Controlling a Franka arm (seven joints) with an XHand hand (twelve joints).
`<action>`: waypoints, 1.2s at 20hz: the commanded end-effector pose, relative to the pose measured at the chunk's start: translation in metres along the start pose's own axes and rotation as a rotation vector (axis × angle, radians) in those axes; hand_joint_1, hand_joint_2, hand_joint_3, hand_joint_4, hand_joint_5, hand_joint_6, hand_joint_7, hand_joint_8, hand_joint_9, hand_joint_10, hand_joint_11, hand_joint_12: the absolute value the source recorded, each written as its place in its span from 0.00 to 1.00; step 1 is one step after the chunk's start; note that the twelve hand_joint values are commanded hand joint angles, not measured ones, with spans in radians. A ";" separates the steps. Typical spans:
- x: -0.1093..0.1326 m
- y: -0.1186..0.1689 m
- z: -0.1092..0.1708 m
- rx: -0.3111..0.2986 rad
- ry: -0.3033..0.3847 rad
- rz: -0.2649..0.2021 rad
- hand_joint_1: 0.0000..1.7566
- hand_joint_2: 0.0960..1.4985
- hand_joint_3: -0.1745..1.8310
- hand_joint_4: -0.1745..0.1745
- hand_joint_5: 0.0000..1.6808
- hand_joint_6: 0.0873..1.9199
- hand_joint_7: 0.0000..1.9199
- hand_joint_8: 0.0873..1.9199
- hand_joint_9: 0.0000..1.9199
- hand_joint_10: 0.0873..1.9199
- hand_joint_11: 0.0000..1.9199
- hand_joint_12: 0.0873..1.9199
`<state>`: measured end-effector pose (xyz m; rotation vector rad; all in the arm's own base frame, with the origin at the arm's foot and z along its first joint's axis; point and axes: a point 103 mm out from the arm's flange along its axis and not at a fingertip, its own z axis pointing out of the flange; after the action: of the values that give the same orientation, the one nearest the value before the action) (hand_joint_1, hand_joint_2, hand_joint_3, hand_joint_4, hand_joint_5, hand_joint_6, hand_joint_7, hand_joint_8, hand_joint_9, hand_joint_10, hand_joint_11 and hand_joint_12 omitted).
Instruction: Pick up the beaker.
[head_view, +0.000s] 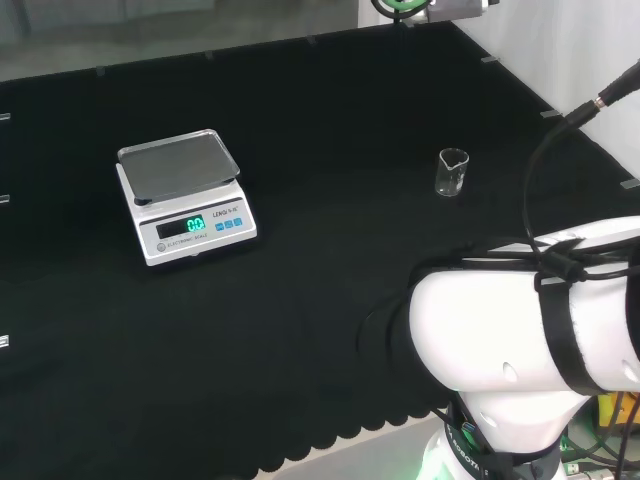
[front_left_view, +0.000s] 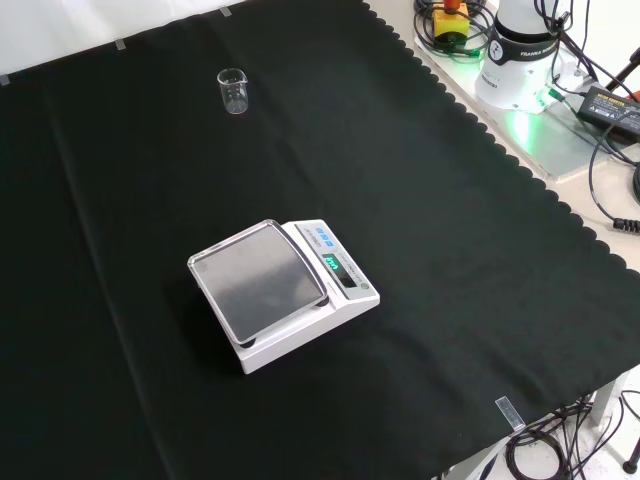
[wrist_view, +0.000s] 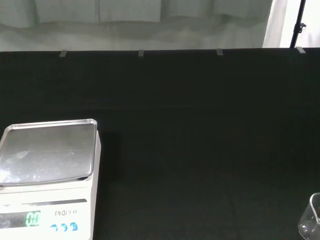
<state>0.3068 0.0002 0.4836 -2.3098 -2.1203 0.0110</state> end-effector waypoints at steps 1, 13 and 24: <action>-0.001 0.000 0.000 -0.011 -0.004 -0.001 0.17 0.64 0.07 0.38 0.03 0.00 0.03 0.11 0.02 0.16 0.03 0.69; -0.007 0.013 0.012 -0.001 0.030 -0.025 0.15 0.65 0.08 0.39 0.00 0.00 0.00 0.07 0.00 0.09 0.00 0.69; -0.012 0.051 0.050 0.030 0.086 -0.021 0.15 0.65 0.08 0.37 0.00 0.00 0.00 0.12 0.00 0.11 0.00 0.70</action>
<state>0.3308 -0.0074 0.4647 -2.2637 -2.1251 -0.0382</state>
